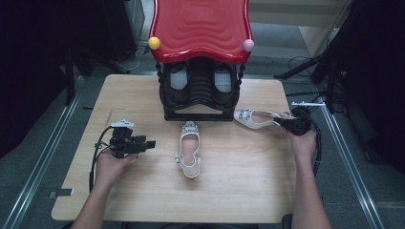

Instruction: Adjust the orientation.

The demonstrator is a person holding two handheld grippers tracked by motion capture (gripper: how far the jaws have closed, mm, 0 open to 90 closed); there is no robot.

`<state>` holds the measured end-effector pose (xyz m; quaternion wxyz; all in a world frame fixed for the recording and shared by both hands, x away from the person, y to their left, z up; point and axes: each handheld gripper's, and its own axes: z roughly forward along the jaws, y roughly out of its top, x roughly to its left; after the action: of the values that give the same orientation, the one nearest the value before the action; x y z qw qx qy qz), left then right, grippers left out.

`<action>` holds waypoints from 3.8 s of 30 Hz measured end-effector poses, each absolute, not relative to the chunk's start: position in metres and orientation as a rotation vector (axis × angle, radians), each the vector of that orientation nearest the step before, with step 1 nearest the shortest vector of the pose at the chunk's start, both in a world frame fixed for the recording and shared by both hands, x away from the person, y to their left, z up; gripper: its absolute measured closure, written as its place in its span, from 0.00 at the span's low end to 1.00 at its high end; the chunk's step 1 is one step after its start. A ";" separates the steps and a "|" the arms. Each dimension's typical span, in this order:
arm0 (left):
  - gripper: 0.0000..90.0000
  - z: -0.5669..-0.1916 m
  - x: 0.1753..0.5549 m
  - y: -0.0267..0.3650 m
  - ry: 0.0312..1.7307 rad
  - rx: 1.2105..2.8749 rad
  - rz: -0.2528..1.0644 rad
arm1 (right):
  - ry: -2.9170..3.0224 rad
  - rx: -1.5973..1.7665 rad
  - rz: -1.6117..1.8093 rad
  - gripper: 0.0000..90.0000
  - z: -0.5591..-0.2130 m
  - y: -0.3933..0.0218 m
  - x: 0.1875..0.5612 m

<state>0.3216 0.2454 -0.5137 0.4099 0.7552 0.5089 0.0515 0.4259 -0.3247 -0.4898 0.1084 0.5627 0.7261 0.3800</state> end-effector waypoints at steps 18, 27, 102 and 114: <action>0.46 -0.513 0.334 0.240 1.265 1.892 0.106 | 2.239 1.611 1.107 1.00 -0.489 -0.300 0.407; 0.46 -0.515 0.335 0.237 1.259 1.899 0.098 | 2.279 1.589 1.167 0.99 -0.489 -0.283 0.404; 0.46 -0.516 0.324 0.241 1.264 1.904 0.118 | 2.167 1.660 1.221 0.98 -0.479 -0.294 0.414; 0.45 -0.515 0.327 0.234 1.232 1.909 0.110 | 2.173 1.658 1.344 0.98 -0.465 -0.294 0.399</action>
<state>0.3274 0.2339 -0.5151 0.4200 0.7615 0.4917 0.0438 0.3990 -0.2938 -0.4649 0.0477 0.5438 0.7127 0.4406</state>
